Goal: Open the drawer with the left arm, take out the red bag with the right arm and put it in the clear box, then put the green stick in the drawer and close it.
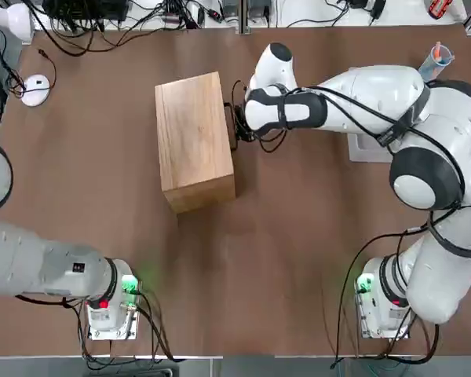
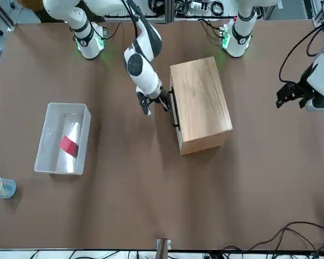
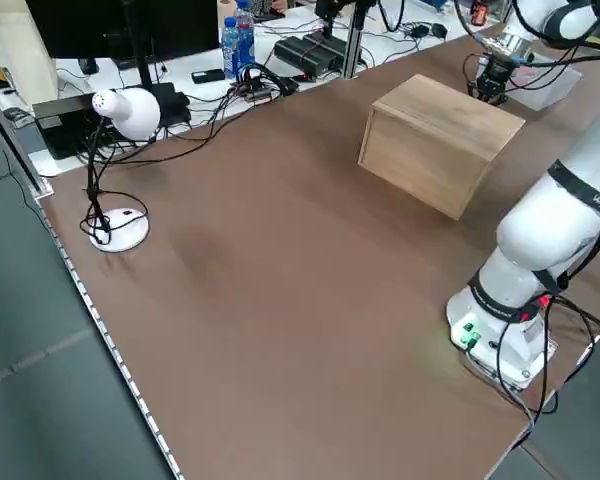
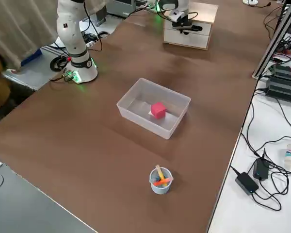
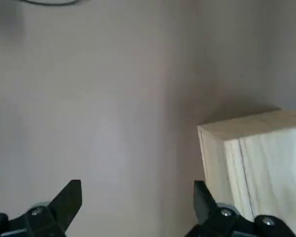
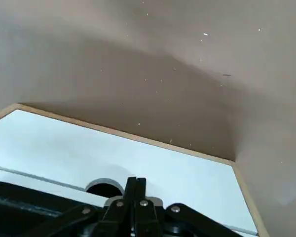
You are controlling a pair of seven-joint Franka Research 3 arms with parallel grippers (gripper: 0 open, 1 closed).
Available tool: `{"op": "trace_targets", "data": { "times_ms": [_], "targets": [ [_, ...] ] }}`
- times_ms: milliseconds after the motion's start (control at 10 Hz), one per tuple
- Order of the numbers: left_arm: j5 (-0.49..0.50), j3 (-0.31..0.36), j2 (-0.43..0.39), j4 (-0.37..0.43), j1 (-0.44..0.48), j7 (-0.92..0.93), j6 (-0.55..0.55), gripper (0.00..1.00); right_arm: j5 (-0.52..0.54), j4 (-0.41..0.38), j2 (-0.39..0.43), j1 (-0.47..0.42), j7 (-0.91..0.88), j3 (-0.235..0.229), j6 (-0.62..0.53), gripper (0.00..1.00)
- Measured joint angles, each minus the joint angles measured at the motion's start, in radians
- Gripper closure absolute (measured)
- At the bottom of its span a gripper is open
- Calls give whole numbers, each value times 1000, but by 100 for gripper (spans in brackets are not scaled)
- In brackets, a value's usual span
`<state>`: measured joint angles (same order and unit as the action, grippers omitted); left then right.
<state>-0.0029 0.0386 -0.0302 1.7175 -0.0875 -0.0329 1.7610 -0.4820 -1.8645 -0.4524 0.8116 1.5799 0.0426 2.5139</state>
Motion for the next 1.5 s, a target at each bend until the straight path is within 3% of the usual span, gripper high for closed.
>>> {"op": "trace_targets", "data": {
  "times_ms": [200, 300, 500, 700, 1000, 1200, 1500],
  "targets": [
    [1, -2, 29, -47, 1, 0, -1, 0, -4, 24, -3, -34, -108, -5, -44, 96],
    [1, -2, 34, -57, 1, 0, -4, 0, -5, 50, 3, -103, -219, -10, -139, 95],
    [-9, -4, 37, -66, 2, -5, -18, 1, -2, 89, 50, -323, -521, -17, -360, 91],
    [-17, -5, 37, -67, 2, -31, -43, 1, 108, 108, 103, -506, -757, -18, -488, 81],
    [-18, -7, 39, -66, 2, -39, -59, 1, 284, 247, 136, -662, -950, -16, -696, 38],
    [-18, -8, 40, -66, 2, -31, -61, 1, 359, 376, 150, -764, -1212, -16, -789, 9],
    [-12, -11, 45, -66, -1, -26, -62, 1, 368, 468, 235, -870, -1570, -15, -804, 0]
  ]
}}
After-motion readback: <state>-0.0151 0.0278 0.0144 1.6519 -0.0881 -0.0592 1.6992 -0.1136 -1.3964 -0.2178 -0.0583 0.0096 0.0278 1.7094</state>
